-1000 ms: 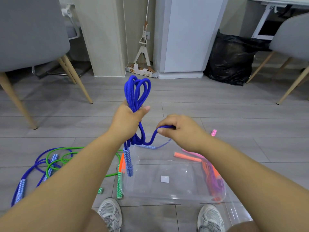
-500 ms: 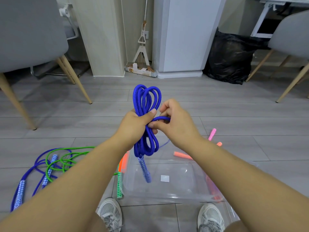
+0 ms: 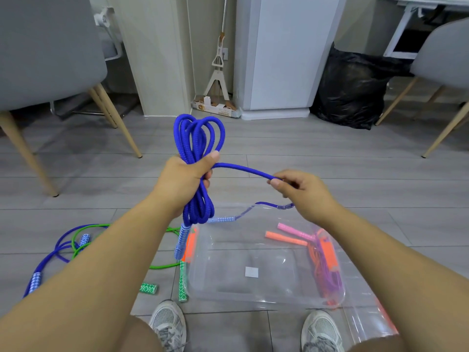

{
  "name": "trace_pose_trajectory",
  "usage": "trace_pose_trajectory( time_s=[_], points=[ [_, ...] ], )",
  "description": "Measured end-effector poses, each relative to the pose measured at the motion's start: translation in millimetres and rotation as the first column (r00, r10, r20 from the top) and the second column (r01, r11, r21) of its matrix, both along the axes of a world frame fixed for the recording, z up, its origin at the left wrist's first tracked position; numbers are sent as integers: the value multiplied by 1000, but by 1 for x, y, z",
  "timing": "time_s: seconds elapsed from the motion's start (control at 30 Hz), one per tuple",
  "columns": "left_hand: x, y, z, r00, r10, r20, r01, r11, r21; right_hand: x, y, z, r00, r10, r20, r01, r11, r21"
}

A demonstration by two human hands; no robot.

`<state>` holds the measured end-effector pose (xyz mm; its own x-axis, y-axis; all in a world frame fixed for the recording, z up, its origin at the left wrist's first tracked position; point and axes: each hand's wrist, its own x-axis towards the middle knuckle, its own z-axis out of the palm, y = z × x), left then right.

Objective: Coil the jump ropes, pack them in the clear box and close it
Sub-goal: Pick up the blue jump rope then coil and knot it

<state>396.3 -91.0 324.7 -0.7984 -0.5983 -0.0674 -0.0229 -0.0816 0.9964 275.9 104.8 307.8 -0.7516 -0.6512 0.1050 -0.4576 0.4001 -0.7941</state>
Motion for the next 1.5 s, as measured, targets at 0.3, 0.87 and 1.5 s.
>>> trace_pose_trajectory(
  time_s=[0.3,0.87,1.5],
  points=[
    [-6,23,-5,993,-110,39,111,993,-50,23,-32,15,995,72,-67,-80,989,-125],
    [2,-3,11,991,78,-106,-57,980,189,-15,13,-6,991,-102,-86,110,989,94],
    [-14,28,4,996,81,-31,-81,997,-17,41,-44,21,972,176,-155,-152,976,153]
  ],
)
